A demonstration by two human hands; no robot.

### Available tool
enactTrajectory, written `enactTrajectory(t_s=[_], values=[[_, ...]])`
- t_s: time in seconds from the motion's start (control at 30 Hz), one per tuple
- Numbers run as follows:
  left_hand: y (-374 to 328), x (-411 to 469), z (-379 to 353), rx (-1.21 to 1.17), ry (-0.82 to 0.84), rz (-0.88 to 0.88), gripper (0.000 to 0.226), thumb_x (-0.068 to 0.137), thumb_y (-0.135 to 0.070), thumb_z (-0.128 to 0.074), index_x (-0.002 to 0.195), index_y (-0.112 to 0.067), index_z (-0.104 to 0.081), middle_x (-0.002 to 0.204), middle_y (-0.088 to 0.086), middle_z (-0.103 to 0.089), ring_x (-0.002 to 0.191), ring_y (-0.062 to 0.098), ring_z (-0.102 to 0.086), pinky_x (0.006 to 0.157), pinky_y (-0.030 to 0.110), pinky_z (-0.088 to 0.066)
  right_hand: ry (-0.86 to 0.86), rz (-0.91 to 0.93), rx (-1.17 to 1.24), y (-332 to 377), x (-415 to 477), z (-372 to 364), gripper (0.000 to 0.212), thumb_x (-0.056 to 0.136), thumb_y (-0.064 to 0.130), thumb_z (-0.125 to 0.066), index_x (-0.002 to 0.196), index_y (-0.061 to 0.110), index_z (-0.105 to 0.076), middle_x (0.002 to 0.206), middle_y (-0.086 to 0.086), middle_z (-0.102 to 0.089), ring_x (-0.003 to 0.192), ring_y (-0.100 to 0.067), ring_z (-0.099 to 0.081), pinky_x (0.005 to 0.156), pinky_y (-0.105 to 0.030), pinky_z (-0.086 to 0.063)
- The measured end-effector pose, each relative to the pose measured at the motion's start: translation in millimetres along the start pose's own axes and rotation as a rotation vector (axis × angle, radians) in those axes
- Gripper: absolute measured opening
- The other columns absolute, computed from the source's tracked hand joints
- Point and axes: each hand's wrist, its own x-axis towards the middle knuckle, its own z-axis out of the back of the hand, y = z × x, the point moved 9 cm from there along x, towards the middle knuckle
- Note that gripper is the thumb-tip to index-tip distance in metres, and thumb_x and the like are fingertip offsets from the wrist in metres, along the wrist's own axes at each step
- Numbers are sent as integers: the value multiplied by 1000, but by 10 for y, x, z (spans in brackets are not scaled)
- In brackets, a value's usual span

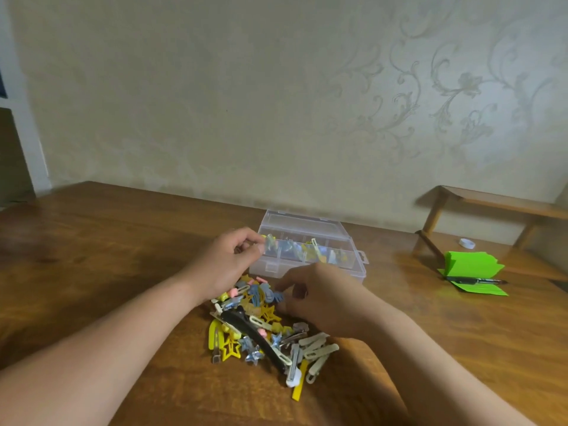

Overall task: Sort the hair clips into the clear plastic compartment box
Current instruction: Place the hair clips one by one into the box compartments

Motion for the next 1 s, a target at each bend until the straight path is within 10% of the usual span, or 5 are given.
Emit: enactTrajectory(t_s=[0.27,0.53,0.73,1.0], values=[[21,15,-2,5,-2,-8,24,107,-43,-56,127,-36,-68,116,-8,-66,109,7,-61,93,29,-51,-93,29,32,-108,49,75,5,100,34,-70,104,35,-73,92,13,-72,80,-4,-67,66,-22,-54],[35,31,5,17,-18,-23,20,107,-43,-57,121,-37,-70,112,-6,-66,104,8,-63,95,35,-54,-564,-178,164,-775,259,1119,3,96,25,-74,98,26,-76,89,8,-75,60,-15,-62,56,-28,-48],[51,31,0,17,-12,-18,20,106,-46,-56,119,-39,-70,113,-7,-63,103,8,-62,91,33,-53,-392,-298,-96,-1109,696,1131,9,93,24,-71,93,26,-79,92,7,-75,82,-15,-68,75,-37,-61],[63,42,11,35,-15,-17,23,105,-50,-56,120,-39,-70,112,-7,-65,103,9,-62,94,38,-56,-252,-366,-166,-1285,744,855,14,94,33,-76,93,20,-82,88,6,-75,79,-13,-67,65,-31,-56]])
